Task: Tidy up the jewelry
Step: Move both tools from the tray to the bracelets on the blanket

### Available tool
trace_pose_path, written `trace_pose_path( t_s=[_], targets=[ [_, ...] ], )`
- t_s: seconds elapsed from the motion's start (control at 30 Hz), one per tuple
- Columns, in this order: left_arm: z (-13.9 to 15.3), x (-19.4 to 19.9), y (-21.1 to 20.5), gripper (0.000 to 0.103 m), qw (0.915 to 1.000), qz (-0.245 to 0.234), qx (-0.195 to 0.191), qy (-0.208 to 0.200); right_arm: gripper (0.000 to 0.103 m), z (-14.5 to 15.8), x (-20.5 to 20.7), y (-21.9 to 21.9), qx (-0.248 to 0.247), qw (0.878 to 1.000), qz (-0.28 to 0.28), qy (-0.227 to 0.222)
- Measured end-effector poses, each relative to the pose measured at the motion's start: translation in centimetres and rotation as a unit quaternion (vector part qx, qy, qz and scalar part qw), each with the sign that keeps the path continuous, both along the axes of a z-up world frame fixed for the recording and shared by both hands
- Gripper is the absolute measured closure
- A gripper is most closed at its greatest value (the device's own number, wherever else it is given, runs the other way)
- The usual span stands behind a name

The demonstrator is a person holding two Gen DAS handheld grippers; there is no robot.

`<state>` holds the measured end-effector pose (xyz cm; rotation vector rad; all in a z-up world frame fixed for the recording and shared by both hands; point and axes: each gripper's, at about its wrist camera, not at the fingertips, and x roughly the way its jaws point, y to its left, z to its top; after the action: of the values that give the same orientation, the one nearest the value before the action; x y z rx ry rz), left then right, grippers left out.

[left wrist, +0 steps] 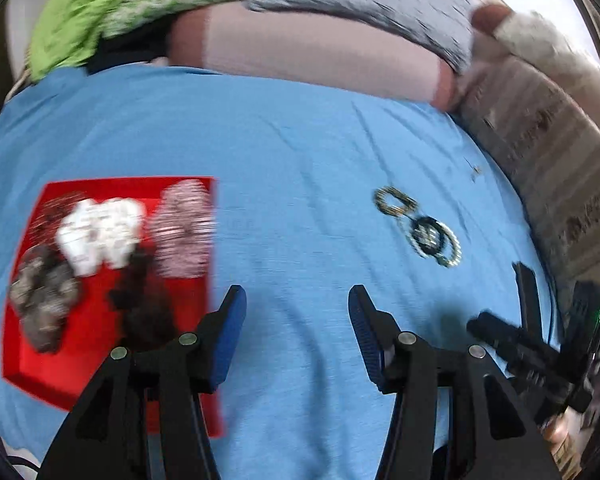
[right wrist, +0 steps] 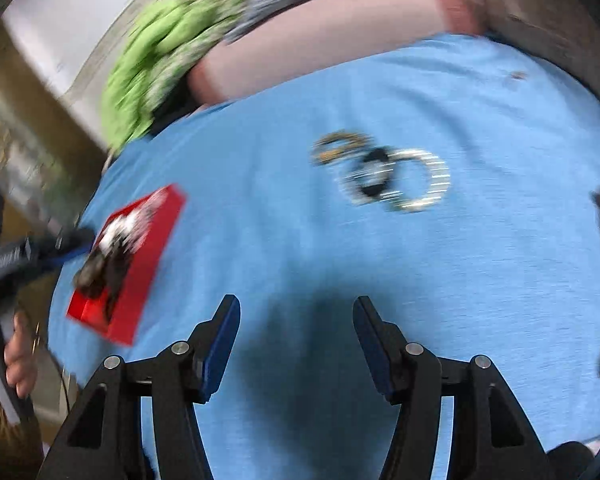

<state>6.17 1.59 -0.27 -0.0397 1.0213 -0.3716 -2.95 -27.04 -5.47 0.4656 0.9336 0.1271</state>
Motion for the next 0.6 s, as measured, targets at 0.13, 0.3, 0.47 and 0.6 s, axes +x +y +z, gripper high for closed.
trace_pose_path(
  t_s=[0.13,0.3,0.47,0.6],
  targets=[
    [-1.1,1.7,-4.1,0.051,0.9997,-0.023,0.003,0.005,0.04,-0.4,1.0,-3.6,-0.007,0.999,-0.04,-0.004],
    [-3.0,5.5,-8.7,0.051,0.9992,-0.034,0.001,0.023,0.041,-1.1,3.3,-5.6,-0.009,0.998,-0.057,-0.012],
    [-5.6,9.5,-12.5,0.054,0.9985,-0.036,0.028,0.032,0.055,-2.6,6.0,-6.5,-0.022,0.997,-0.068,0.003],
    [-7.4,11.9,-14.8,0.056,0.9975,-0.042,0.044,0.037,0.056,-3.5,7.5,-6.8,-0.033,0.997,-0.067,0.007]
  ],
)
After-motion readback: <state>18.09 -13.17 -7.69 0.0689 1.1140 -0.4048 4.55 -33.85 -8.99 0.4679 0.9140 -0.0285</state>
